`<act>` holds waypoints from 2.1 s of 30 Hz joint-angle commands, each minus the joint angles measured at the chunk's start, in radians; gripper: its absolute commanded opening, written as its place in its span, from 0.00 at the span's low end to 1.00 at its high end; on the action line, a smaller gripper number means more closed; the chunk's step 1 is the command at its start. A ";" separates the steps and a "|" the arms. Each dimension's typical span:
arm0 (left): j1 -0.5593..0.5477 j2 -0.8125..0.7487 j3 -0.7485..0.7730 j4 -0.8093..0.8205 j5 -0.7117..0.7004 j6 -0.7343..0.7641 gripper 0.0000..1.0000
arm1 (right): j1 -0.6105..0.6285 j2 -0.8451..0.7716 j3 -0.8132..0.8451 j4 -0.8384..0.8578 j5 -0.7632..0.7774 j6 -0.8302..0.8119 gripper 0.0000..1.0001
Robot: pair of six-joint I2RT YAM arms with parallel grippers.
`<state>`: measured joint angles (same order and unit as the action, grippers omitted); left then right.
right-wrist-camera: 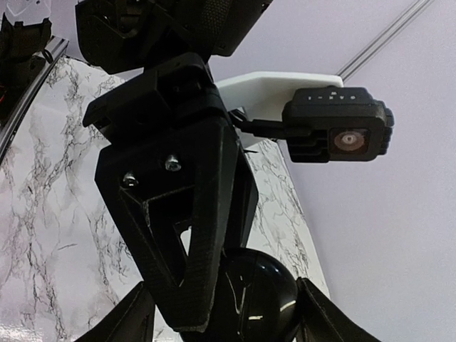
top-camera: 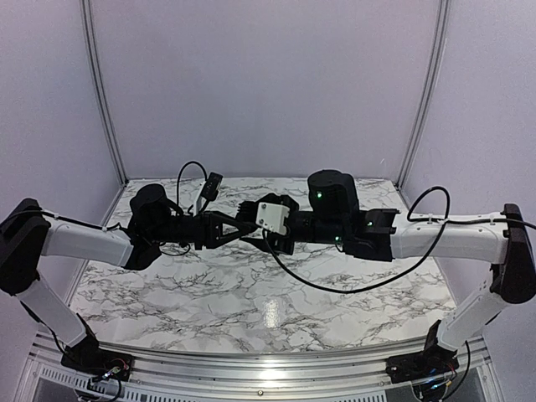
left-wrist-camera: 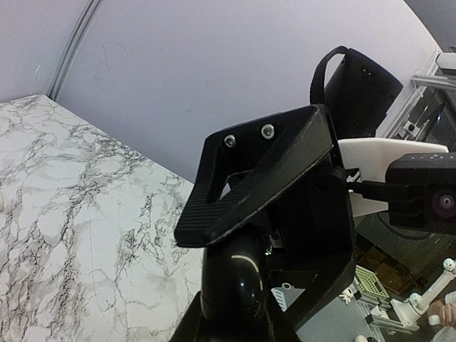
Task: Insert the wireless bluetooth earbuds into the charging case
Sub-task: Pass from the left arm to the right, then place the charging case with the earbuds at the center of the board.
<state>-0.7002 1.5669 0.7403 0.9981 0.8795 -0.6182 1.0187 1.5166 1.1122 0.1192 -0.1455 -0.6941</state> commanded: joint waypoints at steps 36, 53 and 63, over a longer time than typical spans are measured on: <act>0.092 -0.106 -0.072 0.028 -0.152 0.060 0.99 | -0.106 0.006 -0.002 0.090 0.015 0.143 0.40; 0.220 -0.378 -0.241 -0.140 -0.682 0.100 0.99 | -0.391 0.568 0.361 -0.060 -0.118 0.541 0.40; 0.220 -0.324 -0.195 -0.273 -0.651 0.149 0.99 | -0.410 0.825 0.593 -0.159 -0.105 0.579 0.42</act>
<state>-0.4843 1.2335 0.5217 0.7792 0.2379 -0.5045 0.6094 2.2944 1.6295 0.0158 -0.2516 -0.1528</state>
